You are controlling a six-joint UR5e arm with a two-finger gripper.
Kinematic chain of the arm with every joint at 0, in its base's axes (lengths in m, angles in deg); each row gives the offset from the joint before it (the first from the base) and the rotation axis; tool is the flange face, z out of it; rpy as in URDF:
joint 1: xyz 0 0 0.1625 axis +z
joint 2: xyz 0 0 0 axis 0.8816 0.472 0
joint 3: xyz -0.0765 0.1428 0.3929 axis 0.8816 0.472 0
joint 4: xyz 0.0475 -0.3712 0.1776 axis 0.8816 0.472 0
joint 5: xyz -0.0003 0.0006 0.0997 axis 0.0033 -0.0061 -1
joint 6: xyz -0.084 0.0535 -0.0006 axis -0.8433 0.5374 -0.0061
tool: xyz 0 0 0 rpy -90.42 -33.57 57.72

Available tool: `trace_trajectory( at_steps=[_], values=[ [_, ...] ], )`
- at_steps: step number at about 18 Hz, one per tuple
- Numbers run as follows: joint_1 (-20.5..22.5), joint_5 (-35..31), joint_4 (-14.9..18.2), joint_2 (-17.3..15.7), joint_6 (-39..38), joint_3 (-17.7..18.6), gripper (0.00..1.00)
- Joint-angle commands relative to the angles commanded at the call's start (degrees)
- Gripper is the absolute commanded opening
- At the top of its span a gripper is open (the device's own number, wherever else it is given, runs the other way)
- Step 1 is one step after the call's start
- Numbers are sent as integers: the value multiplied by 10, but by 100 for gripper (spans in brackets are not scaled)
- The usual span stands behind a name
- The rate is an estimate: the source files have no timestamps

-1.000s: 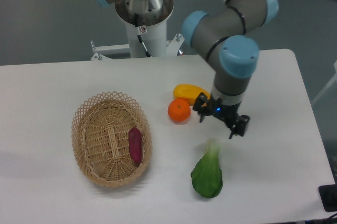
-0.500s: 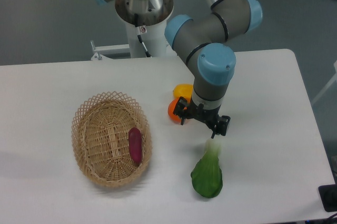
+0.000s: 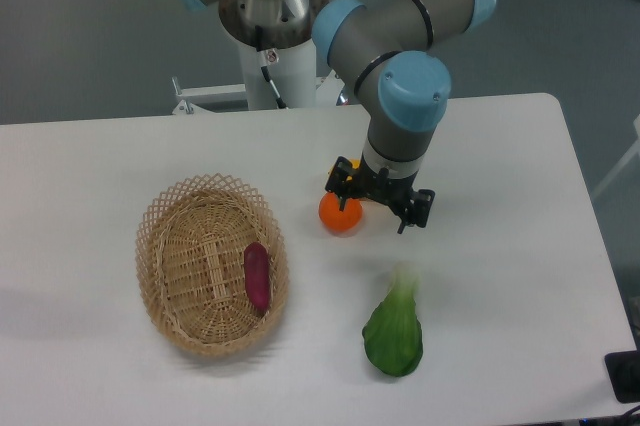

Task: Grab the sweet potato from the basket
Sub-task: 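Move the open gripper over the orange toward the wicker basket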

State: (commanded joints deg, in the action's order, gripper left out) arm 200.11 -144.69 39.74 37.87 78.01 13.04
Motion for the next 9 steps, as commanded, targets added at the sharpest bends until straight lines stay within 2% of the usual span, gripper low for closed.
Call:
trace_trajectory(
  at_steps=[2, 5, 9],
  values=[
    [-34, 0, -4, 12, -51, 2, 100],
    [-73, -1, -9, 14, -96, 16, 100],
    [-106, 0, -63, 18, -149, 29, 100]
  ],
)
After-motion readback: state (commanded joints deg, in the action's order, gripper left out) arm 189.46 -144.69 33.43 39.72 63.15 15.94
